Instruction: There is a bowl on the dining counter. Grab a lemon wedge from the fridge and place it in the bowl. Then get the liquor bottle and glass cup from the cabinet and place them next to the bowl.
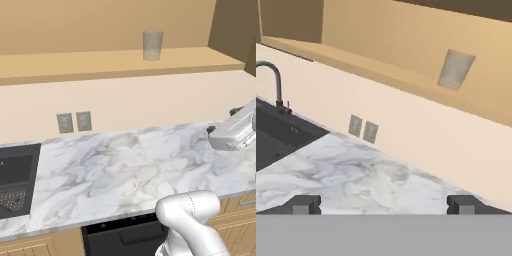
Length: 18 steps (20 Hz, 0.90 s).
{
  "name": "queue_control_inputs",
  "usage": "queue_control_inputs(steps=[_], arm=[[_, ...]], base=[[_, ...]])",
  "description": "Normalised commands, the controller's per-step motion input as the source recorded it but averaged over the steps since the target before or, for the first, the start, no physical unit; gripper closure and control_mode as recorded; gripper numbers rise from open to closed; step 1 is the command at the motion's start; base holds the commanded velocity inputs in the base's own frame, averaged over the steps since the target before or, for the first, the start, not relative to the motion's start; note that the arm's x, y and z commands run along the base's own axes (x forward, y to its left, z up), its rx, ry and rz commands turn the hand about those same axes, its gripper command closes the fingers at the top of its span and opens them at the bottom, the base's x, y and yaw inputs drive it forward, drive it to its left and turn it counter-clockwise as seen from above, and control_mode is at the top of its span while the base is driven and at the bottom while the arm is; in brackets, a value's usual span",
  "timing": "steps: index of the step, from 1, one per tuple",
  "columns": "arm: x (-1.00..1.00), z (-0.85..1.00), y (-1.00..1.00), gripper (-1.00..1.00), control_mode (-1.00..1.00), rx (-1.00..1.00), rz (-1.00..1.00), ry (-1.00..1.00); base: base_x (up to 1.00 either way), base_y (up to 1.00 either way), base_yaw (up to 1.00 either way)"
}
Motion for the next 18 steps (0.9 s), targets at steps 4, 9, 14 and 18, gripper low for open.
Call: queue_control_inputs(steps=[4, 9, 14, 18], arm=[[0.08, 0.6, 0.3, -1.0, -1.0, -0.38, 0.19, -0.06], [-0.08, 0.01, 0.29, -1.0, -1.0, -0.58, 0.21, -0.18], [0.02, 0.12, -0.04, -1.0, -1.0, -0.5, 0.19, -0.19], [0.22, 0.3, -0.03, -1.0, -1.0, -0.19, 0.09, -0.18]], base=[[0.0, 0.0, 0.0], [0.0, 0.0, 0.0], [0.0, 0.0, 0.0], [0.0, 0.0, 0.0]])
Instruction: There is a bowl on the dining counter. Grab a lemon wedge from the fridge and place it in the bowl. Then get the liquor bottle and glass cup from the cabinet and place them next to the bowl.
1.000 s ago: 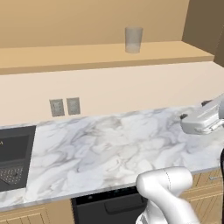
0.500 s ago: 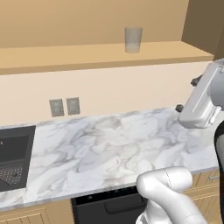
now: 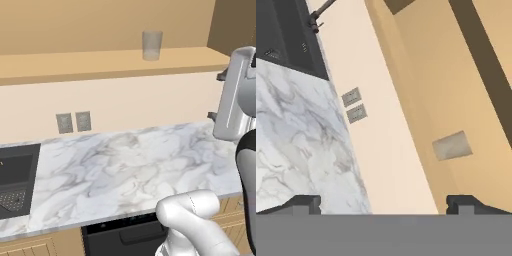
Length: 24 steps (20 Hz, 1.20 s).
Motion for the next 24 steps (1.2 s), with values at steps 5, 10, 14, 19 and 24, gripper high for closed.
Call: queue_control_inputs(steps=[5, 10, 14, 19, 24], arm=[[0.2, 0.23, 0.0, -1.0, -1.0, -0.13, 0.03, -0.1], [0.07, 0.18, 0.0, -1.0, -1.0, -0.09, 0.01, -0.04], [0.1, 0.16, 0.0, -1.0, -1.0, -0.08, 0.01, -0.02], [0.21, 0.24, 0.0, -1.0, -1.0, -0.05, 0.03, 0.0], [0.36, 0.28, 0.16, -1.0, -1.0, -0.14, 0.0, 0.0]], base=[[0.0, 0.0, 0.0], [0.0, 0.0, 0.0], [0.0, 0.0, 0.0], [0.0, 0.0, 0.0], [0.0, 0.0, 0.0]])
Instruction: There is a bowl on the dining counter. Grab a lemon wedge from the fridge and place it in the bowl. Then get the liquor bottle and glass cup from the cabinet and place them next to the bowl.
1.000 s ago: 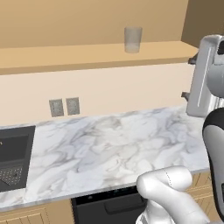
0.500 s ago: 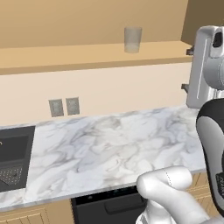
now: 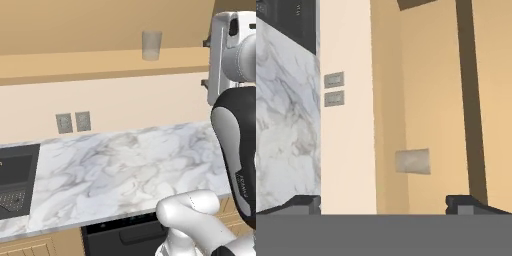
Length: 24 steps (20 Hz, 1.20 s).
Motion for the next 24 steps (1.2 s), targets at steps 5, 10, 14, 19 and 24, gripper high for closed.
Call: queue_control_inputs(steps=[5, 10, 14, 19, 24], arm=[[0.59, 0.08, 0.26, -1.0, -1.0, -0.12, 0.0, 0.0], [0.48, 0.02, 0.1, -1.0, -1.0, -0.06, 0.0, 0.0], [0.31, 0.01, 0.0, -1.0, -1.0, -0.02, 0.01, 0.0], [0.4, 0.0, 0.0, -1.0, -1.0, 0.0, 0.0, 0.0], [0.43, 0.0, 0.0, -1.0, -1.0, 0.0, 0.0, 0.0]], base=[[0.0, 0.0, 0.0], [0.0, 0.0, 0.0], [0.0, 0.0, 0.0], [0.0, 0.0, 0.0], [0.0, 0.0, 0.0]])
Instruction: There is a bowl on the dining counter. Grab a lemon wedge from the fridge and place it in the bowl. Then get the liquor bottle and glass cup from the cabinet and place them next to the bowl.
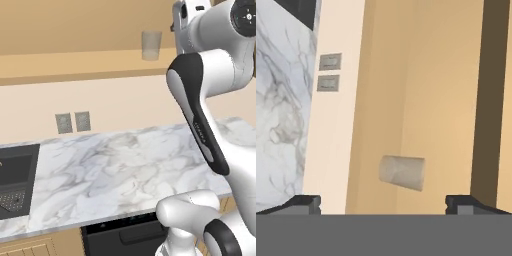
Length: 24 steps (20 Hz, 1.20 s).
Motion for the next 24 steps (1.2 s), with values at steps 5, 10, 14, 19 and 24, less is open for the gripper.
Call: queue_control_inputs(steps=[5, 10, 14, 19, 24], arm=[[0.46, 0.0, 0.0, -1.0, -1.0, 0.0, 0.01, 0.0], [0.45, 0.0, 0.01, -1.0, -1.0, 0.0, 0.02, 0.0], [0.45, 0.0, 0.03, -1.0, -1.0, 0.0, 0.03, 0.0], [0.38, -0.01, 0.02, -1.0, -1.0, 0.0, 0.04, 0.0], [0.33, -0.04, 0.0, -1.0, -1.0, 0.0, 0.05, 0.0]], base=[[0.0, 0.0, 0.0], [0.0, 0.0, 0.0], [0.0, 0.0, 0.0], [0.0, 0.0, 0.0], [0.0, 0.0, 0.0]])
